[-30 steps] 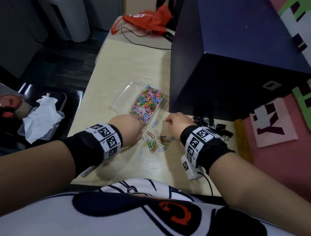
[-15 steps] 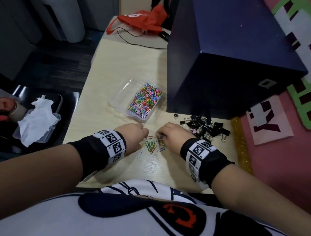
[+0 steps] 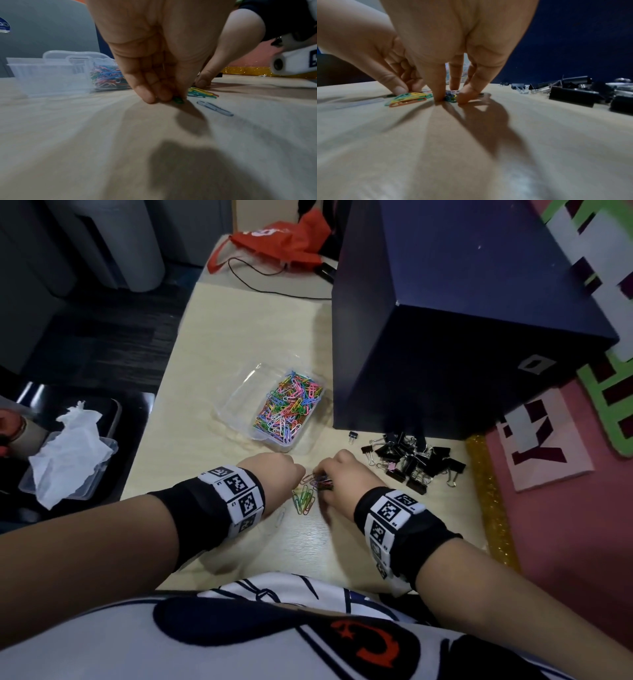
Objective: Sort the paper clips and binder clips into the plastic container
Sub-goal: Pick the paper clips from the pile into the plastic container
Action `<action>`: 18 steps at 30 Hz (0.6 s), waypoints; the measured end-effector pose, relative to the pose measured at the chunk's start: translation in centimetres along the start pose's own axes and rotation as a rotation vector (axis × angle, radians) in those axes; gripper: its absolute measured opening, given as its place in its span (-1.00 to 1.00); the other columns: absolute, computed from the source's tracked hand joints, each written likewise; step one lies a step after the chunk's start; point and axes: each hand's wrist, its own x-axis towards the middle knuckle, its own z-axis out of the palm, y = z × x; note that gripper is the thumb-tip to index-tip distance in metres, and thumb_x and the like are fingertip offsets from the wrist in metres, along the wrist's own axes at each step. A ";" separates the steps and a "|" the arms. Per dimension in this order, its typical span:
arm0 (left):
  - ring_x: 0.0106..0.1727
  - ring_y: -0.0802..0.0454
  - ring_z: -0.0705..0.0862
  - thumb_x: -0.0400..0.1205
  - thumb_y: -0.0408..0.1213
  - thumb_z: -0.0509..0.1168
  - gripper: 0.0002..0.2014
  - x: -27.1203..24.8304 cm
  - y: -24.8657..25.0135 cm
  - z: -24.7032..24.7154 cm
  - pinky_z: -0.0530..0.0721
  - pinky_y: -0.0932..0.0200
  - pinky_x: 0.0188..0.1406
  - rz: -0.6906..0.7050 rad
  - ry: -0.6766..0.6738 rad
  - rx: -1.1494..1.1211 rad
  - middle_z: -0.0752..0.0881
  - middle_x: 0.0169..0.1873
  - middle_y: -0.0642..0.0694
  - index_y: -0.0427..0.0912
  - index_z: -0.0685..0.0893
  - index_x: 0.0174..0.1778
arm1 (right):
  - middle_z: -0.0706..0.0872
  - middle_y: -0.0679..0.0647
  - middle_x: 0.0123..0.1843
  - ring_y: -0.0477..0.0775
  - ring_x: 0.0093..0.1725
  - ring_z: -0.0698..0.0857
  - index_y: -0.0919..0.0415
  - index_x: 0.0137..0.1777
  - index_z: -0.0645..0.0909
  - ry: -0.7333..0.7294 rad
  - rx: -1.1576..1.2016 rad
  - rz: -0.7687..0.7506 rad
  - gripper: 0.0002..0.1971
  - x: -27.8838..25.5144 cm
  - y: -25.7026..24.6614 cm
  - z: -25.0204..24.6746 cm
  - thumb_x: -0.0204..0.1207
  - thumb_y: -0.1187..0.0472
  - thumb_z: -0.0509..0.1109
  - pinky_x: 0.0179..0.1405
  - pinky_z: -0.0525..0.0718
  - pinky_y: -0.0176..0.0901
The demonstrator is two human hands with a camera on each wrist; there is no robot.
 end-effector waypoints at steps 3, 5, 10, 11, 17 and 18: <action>-0.02 -0.17 0.67 0.61 -0.37 0.21 -0.91 0.0 -0.1 -0.1 0.59 0.03 -0.19 -0.023 -0.015 0.012 0.62 -0.10 -0.14 -0.09 0.47 -0.15 | 0.48 0.11 0.20 0.18 0.13 0.62 0.08 0.25 0.58 0.005 -0.020 0.005 -0.71 0.6 0.0 -0.4 0.54 0.26 0.32 0.19 0.61 -0.03; 0.00 -0.19 0.66 0.61 -0.40 0.15 -0.89 0.0 0.0 -0.2 0.53 0.06 -0.23 -0.037 -0.016 0.011 0.64 -0.06 -0.17 -0.14 0.53 -0.05 | 0.49 0.11 0.19 0.18 0.14 0.62 0.09 0.25 0.59 -0.002 -0.054 0.017 -0.72 0.9 -0.1 -0.7 0.56 0.28 0.28 0.18 0.60 -0.06; -0.04 -0.18 0.66 0.63 -0.25 0.20 -0.89 -0.6 -0.1 -0.6 0.49 0.08 -0.31 -0.103 0.063 -0.034 0.68 -0.07 -0.16 -0.09 0.37 -0.14 | 0.51 0.17 0.21 0.24 0.16 0.62 0.20 0.27 0.54 -0.001 -0.146 0.042 -0.73 1.2 -0.4 -0.9 0.59 0.29 0.20 0.08 0.57 -0.05; -0.03 -0.16 0.66 0.63 -0.13 0.24 -0.82 -0.8 -0.1 -0.7 0.48 0.09 -0.29 -0.109 0.059 -0.027 0.69 -0.06 -0.14 -0.07 0.36 -0.14 | 0.51 0.17 0.21 0.24 0.16 0.62 0.22 0.27 0.54 -0.003 -0.157 0.050 -0.73 1.3 -0.4 -0.9 0.59 0.29 0.20 0.07 0.57 -0.04; -0.07 -0.10 0.63 0.49 0.23 0.34 -0.57 -1.7 -1.2 -0.3 0.50 0.11 -0.28 -0.087 -0.023 -0.002 0.68 -0.06 -0.05 -0.07 0.53 -0.01 | 0.58 0.14 0.16 0.19 0.16 0.62 0.19 0.18 0.62 0.039 -0.124 0.067 -0.78 2.0 -1.8 -2.9 0.63 0.18 0.24 0.04 0.54 -0.14; -0.08 -0.10 0.63 0.44 0.27 0.36 -0.52 -1.8 -1.3 -0.3 0.50 0.12 -0.28 -0.082 -0.027 -0.008 0.67 -0.07 -0.05 -0.07 0.54 -0.01 | 0.61 0.13 0.14 0.18 0.15 0.63 0.17 0.13 0.64 0.070 -0.091 0.064 -0.81 2.3 -2.4 -3.6 0.62 0.16 0.26 0.01 0.52 -0.17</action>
